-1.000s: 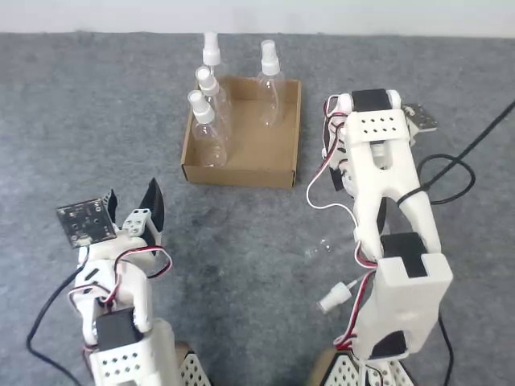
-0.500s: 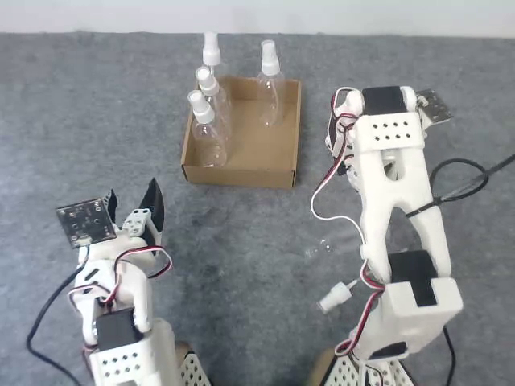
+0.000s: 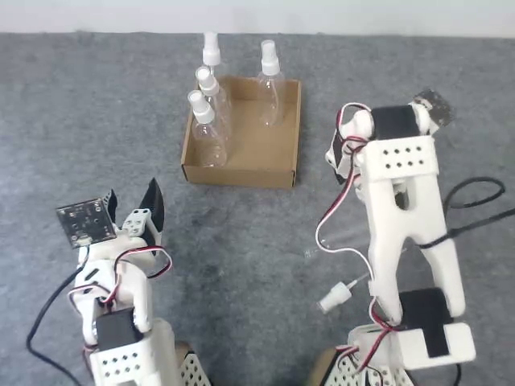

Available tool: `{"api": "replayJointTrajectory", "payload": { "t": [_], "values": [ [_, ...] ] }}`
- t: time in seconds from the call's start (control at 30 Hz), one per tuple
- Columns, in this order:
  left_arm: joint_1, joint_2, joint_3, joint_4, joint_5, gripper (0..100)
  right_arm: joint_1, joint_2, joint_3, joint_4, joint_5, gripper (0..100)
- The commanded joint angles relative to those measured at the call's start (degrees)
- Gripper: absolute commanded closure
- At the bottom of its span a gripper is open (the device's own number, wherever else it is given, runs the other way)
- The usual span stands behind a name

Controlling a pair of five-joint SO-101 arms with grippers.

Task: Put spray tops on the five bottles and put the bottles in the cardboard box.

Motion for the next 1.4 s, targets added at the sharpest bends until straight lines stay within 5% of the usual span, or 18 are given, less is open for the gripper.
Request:
{"api": "replayJointTrajectory", "payload": {
  "t": [0.0, 0.37, 0.77, 1.37],
  "values": [
    [-0.26, -0.88, -0.92, -2.02, -0.62, 76, 0.40, -3.56, -0.44, 1.63, 7.74, 63.0],
    [-0.26, -0.88, -0.84, -2.20, -0.62, 76, 1.19, -4.09, -0.26, 2.15, 24.35, 63.0],
    [-0.26, -0.88, -0.84, -2.37, -0.62, 76, 1.19, -3.65, 3.43, 2.07, 58.90, 63.0],
    [-0.26, -0.88, -0.75, -2.55, -0.62, 76, -1.89, -3.65, 8.26, 1.89, 87.47, 63.0]
  ]
}}
